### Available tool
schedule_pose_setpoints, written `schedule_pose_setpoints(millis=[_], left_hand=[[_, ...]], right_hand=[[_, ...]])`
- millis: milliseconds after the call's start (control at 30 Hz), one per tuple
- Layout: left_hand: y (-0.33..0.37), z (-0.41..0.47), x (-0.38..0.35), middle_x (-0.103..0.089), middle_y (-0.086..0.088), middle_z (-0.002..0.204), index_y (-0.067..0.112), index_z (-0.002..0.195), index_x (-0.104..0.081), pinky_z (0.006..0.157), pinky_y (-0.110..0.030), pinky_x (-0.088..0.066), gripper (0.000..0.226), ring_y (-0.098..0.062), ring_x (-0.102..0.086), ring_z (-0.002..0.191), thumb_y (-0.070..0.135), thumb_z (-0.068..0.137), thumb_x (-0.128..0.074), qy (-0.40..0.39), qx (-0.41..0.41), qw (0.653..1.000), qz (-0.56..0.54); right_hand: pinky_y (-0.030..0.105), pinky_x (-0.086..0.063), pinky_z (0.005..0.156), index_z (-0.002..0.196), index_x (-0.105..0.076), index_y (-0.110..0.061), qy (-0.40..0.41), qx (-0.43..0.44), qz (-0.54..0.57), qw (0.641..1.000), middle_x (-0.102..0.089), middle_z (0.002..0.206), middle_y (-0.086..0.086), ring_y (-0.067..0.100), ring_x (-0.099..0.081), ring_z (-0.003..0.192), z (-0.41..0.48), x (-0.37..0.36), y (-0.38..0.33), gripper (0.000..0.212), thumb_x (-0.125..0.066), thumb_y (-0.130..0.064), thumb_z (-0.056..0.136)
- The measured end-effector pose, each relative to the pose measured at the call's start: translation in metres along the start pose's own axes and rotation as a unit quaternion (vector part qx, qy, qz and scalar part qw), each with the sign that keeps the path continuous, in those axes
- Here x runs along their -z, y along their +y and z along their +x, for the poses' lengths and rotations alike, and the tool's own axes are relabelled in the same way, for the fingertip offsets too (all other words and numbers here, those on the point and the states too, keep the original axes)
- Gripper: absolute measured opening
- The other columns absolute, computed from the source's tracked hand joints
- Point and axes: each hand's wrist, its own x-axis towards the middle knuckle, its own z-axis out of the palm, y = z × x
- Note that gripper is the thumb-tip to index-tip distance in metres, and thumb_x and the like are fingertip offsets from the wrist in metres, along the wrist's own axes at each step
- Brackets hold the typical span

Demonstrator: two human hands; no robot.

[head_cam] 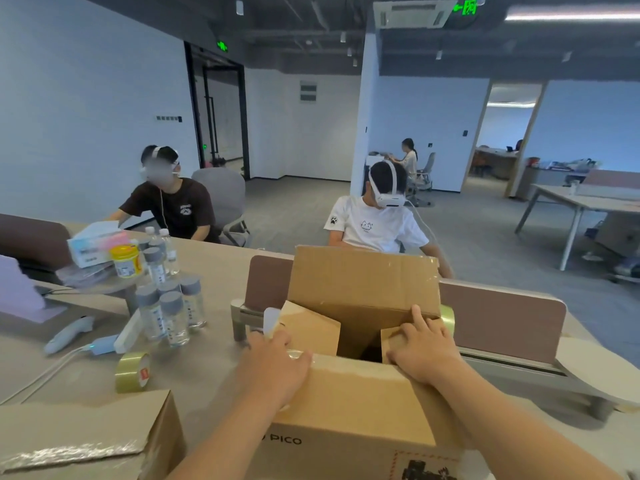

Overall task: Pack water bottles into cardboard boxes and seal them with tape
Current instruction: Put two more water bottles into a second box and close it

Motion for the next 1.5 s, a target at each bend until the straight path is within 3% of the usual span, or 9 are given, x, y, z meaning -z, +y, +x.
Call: schedule_pose_setpoints(millis=[367, 500, 633, 867, 1000, 1133, 1267, 1400, 1500], left_hand=[[0.003, -0.013, 0.008, -0.038, 0.005, 0.137, 0.030, 0.121, -0.056, 0.111, -0.036, -0.028, 0.051, -0.016, -0.034, 0.130, 0.063, 0.082, -0.052, 0.065, -0.049, 0.996, -0.038], [0.010, -0.018, 0.032, -0.042, 0.011, 0.117, 0.024, 0.123, -0.050, 0.102, -0.035, -0.040, 0.074, -0.011, -0.042, 0.113, 0.057, 0.062, -0.077, 0.018, -0.065, 0.984, -0.163], [0.018, -0.019, 0.057, -0.052, 0.006, 0.108, 0.021, 0.110, -0.052, 0.091, -0.034, -0.045, 0.074, -0.016, -0.049, 0.104, 0.057, 0.054, -0.083, 0.031, -0.103, 0.991, -0.078], [0.050, -0.046, 0.117, -0.057, 0.000, 0.089, 0.008, 0.104, -0.057, 0.079, -0.034, -0.046, 0.063, -0.024, -0.060, 0.093, 0.064, 0.075, -0.067, -0.082, -0.115, 0.970, 0.198], [0.081, -0.068, 0.150, -0.062, -0.005, 0.116, 0.013, 0.106, -0.065, 0.091, -0.042, -0.051, 0.078, -0.030, -0.060, 0.109, 0.080, 0.080, -0.035, -0.305, -0.039, 0.933, 0.189], [0.084, -0.069, 0.133, -0.054, -0.016, 0.134, 0.014, 0.127, -0.059, 0.096, -0.046, -0.048, 0.080, -0.036, -0.058, 0.116, 0.075, 0.085, -0.029, -0.407, 0.062, 0.882, 0.228], [0.064, -0.046, 0.075, -0.031, -0.011, 0.153, 0.015, 0.147, -0.033, 0.111, -0.044, -0.029, 0.076, -0.031, -0.033, 0.139, 0.067, 0.093, -0.022, -0.233, 0.014, 0.934, 0.270], [0.033, -0.028, 0.024, -0.022, -0.015, 0.156, 0.019, 0.150, -0.022, 0.112, -0.052, -0.029, 0.099, -0.039, -0.026, 0.141, 0.085, 0.076, -0.022, -0.141, 0.049, 0.973, 0.178], [0.023, -0.034, -0.002, 0.003, -0.020, 0.158, 0.023, 0.152, -0.002, 0.114, -0.060, -0.014, 0.117, -0.047, -0.001, 0.143, 0.094, 0.063, -0.029, -0.107, 0.050, 0.978, 0.171]], right_hand=[[0.042, -0.017, 0.116, 0.140, -0.040, -0.019, -0.074, 0.009, 0.041, 0.996, -0.015, 0.156, 0.004, 0.032, -0.019, 0.141, -0.008, 0.033, -0.003, 0.060, -0.040, -0.055, 0.093], [0.033, -0.042, 0.091, 0.101, -0.065, -0.016, -0.103, -0.007, 0.185, 0.977, -0.061, 0.118, 0.008, 0.024, -0.055, 0.111, -0.019, 0.065, 0.005, 0.030, -0.059, -0.043, 0.089], [0.027, -0.036, 0.085, 0.080, -0.052, -0.026, -0.091, 0.008, 0.083, 0.992, -0.052, 0.098, -0.002, 0.017, -0.049, 0.100, -0.036, 0.080, 0.003, 0.021, -0.051, -0.040, 0.095], [0.041, -0.031, 0.108, 0.129, -0.056, -0.019, -0.117, 0.026, 0.065, 0.991, -0.046, 0.140, 0.004, 0.028, -0.031, 0.138, -0.079, 0.114, -0.005, 0.037, -0.046, -0.033, 0.097], [0.042, -0.045, 0.103, 0.129, -0.057, -0.023, -0.242, 0.057, 0.103, 0.963, -0.057, 0.132, 0.001, 0.023, -0.053, 0.122, -0.110, 0.117, -0.003, 0.043, -0.056, -0.043, 0.091], [0.043, -0.040, 0.104, 0.136, -0.048, -0.026, -0.275, 0.038, -0.070, 0.958, -0.052, 0.136, 0.002, 0.025, -0.048, 0.125, -0.119, 0.074, -0.003, 0.063, -0.049, -0.063, 0.084], [0.047, -0.034, 0.107, 0.131, -0.047, -0.018, -0.139, -0.042, 0.030, 0.989, -0.046, 0.137, 0.008, 0.028, -0.045, 0.123, -0.112, 0.011, 0.000, 0.089, -0.050, -0.081, 0.068], [0.038, -0.040, 0.103, 0.126, -0.044, -0.020, 0.121, -0.037, 0.074, 0.989, -0.040, 0.139, 0.005, 0.025, -0.045, 0.122, -0.139, -0.028, 0.000, 0.053, -0.029, -0.057, 0.092], [0.033, -0.031, 0.111, 0.116, -0.055, -0.028, 0.210, 0.000, 0.028, 0.977, -0.053, 0.129, -0.007, 0.017, -0.045, 0.125, -0.155, -0.038, -0.002, 0.056, -0.010, -0.051, 0.093]])
